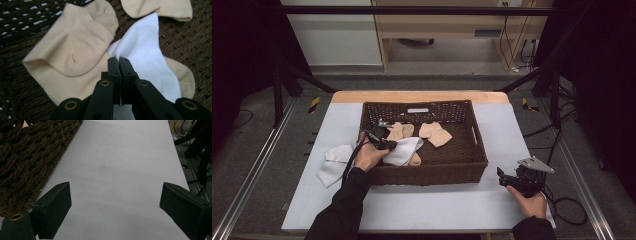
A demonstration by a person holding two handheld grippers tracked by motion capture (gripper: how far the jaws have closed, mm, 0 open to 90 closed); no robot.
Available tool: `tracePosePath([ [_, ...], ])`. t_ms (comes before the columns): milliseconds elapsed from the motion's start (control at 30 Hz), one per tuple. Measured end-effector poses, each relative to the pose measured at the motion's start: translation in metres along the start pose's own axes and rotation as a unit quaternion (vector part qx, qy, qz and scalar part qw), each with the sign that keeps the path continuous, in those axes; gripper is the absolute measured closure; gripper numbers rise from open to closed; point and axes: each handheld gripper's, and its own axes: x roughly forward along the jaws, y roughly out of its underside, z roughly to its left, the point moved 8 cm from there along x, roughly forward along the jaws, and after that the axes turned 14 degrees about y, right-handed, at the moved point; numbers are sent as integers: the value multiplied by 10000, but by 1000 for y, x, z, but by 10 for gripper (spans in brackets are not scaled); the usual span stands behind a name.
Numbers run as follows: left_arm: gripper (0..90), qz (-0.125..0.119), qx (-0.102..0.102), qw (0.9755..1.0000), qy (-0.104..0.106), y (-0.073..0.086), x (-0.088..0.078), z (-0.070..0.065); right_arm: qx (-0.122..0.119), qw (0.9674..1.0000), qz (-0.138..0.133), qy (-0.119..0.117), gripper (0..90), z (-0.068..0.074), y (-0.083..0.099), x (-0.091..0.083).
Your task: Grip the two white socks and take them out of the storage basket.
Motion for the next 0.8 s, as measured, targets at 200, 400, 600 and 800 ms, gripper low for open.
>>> tracePosePath([
  [200,883,-580,144,9982,1,-12,-13,-3,25,10000,-19,4,106,0,-1,0],
  [400,884,-1220,304,9920,82,-25,-28,-10,22,10000,-10,4,106,0,-1,0],
  [600,885,-1765,436,9832,169,-35,-49,-16,21,10000,-8,4,106,0,-1,0],
  [800,886,-2222,567,9732,150,-45,-69,-23,21,10000,-9,11,106,0,-1,0],
])
